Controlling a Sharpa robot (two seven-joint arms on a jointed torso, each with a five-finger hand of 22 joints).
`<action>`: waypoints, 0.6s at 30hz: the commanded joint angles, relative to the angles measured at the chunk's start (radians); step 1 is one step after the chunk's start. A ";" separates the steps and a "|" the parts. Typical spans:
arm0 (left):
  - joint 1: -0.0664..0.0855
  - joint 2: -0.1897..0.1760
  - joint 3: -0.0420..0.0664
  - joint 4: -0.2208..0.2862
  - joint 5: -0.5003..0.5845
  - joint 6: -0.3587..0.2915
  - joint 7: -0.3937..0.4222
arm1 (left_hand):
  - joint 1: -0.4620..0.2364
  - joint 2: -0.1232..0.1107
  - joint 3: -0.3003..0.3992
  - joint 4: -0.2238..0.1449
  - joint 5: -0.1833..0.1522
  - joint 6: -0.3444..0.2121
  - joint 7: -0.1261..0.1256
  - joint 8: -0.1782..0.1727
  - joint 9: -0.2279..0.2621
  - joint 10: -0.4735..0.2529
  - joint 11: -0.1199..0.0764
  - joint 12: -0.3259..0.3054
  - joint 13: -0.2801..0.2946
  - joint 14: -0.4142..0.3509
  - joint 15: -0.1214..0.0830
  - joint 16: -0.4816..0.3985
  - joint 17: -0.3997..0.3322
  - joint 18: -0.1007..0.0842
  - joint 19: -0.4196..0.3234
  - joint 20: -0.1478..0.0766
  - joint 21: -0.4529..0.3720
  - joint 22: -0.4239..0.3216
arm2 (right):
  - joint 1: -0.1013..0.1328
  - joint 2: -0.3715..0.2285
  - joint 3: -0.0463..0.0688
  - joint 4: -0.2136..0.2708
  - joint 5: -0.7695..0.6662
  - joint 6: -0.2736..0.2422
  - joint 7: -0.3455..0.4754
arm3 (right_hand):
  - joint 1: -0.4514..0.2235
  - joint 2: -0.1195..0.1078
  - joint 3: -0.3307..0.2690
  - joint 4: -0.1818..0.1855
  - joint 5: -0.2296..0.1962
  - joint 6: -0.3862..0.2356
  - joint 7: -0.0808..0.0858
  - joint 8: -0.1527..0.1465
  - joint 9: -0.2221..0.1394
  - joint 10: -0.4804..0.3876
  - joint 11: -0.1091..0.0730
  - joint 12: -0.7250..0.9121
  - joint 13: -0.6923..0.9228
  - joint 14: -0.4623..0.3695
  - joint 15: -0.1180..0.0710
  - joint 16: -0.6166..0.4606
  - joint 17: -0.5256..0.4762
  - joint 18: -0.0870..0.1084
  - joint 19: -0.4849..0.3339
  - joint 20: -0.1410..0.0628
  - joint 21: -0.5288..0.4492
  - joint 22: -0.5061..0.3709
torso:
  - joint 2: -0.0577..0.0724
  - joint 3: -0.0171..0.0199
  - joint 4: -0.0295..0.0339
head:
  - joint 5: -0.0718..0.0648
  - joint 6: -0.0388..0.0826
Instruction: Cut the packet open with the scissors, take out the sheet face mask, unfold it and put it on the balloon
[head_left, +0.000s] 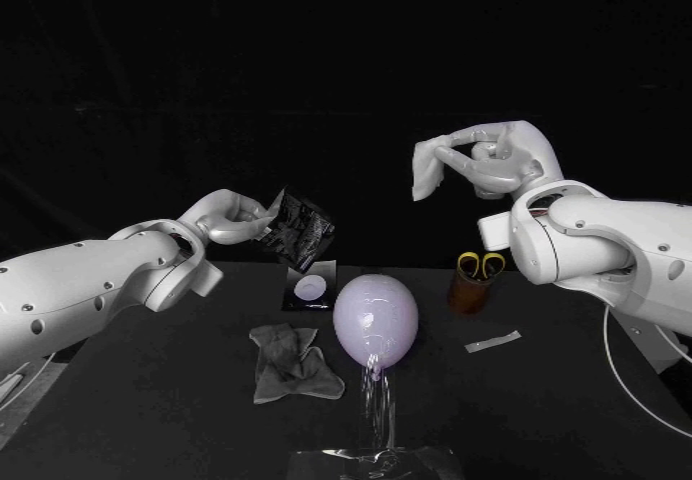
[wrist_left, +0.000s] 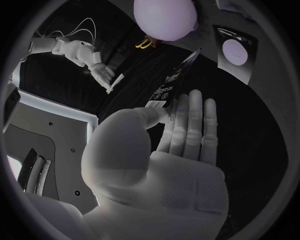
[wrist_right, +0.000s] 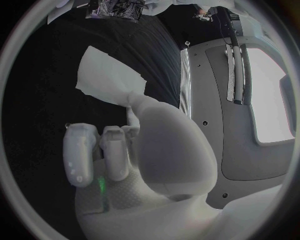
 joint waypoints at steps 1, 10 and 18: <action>0.002 -0.030 -0.009 0.011 -0.022 0.040 -0.032 | 0.018 0.005 0.001 0.005 0.003 0.005 -0.003 0.011 0.046 0.007 -0.004 -0.004 -0.001 -0.002 -0.005 -0.003 0.002 0.014 -0.001 0.005 -0.004 -0.001 | -0.008 -0.001 -0.001 0.004 -0.023 0.023 0.013 | -0.004 0.002 0.000 -0.006 0.003 0.000 0.003 0.004 0.022 0.104 0.002 0.003 0.263 0.108 -0.002 0.004 0.264 -0.007 0.056 -0.002 -0.001 0.235 | 0.000 -0.0001 0.0026 | 0.019 -0.022; 0.000 -0.133 -0.069 0.048 -0.175 0.057 -0.094 | 0.022 -0.008 0.009 0.016 0.004 0.009 -0.007 0.014 0.053 0.015 -0.007 -0.005 0.000 0.004 -0.008 -0.003 0.003 0.018 0.004 0.009 -0.006 -0.005 | -0.045 -0.001 -0.010 0.008 -0.054 0.033 0.010 | -0.005 0.001 0.001 -0.007 0.003 -0.001 0.003 0.005 0.022 0.104 0.002 0.003 0.263 0.108 -0.002 0.004 0.264 -0.007 0.055 -0.002 -0.002 0.235 | -0.003 0.0015 0.0055 | 0.056 -0.066; -0.005 -0.174 -0.090 0.072 -0.314 0.071 -0.218 | 0.038 -0.068 0.056 0.019 0.004 0.036 -0.018 0.020 0.066 0.052 -0.021 -0.006 0.002 0.041 -0.023 -0.002 0.008 0.024 0.036 -0.001 0.005 -0.005 | -0.069 0.005 -0.014 0.011 -0.081 0.045 0.005 | -0.005 0.001 0.001 -0.008 0.003 -0.001 0.003 0.005 0.023 0.104 0.002 0.003 0.263 0.108 -0.002 0.004 0.264 -0.007 0.056 -0.002 -0.001 0.235 | -0.004 0.0039 0.0057 | 0.071 -0.084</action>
